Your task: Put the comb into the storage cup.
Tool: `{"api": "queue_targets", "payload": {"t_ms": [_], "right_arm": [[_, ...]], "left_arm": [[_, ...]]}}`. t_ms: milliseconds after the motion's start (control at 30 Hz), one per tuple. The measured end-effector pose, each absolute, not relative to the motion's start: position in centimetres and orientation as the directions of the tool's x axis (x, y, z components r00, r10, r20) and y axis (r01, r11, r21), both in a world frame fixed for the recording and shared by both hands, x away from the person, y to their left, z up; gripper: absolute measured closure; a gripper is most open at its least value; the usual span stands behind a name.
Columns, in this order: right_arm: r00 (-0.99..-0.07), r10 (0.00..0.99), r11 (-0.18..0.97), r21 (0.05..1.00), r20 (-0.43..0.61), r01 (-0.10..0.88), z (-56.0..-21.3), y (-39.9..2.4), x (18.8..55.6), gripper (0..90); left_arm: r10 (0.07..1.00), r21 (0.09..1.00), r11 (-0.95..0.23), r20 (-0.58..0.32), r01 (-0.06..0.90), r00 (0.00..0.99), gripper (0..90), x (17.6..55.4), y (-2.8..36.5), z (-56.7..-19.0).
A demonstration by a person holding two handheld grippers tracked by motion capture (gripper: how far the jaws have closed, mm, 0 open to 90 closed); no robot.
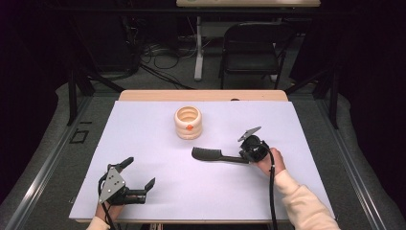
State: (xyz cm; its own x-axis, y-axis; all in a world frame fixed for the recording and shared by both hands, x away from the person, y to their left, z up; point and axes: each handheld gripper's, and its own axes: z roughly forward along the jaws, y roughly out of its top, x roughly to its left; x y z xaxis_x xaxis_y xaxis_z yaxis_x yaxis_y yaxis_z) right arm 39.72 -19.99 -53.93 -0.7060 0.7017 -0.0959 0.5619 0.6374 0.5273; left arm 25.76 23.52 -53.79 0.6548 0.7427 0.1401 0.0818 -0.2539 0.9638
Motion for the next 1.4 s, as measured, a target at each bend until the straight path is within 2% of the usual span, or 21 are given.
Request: {"api": "queue_targets", "payload": {"t_ms": [1400], "right_arm": [[-0.750,0.658,0.680,0.475,-0.061,0.558,-53.6,-19.3,37.1,90.0]], "left_arm": [[0.742,0.964,-0.251,0.137,0.082,0.656,0.0,25.8,23.4,-53.8]]}}
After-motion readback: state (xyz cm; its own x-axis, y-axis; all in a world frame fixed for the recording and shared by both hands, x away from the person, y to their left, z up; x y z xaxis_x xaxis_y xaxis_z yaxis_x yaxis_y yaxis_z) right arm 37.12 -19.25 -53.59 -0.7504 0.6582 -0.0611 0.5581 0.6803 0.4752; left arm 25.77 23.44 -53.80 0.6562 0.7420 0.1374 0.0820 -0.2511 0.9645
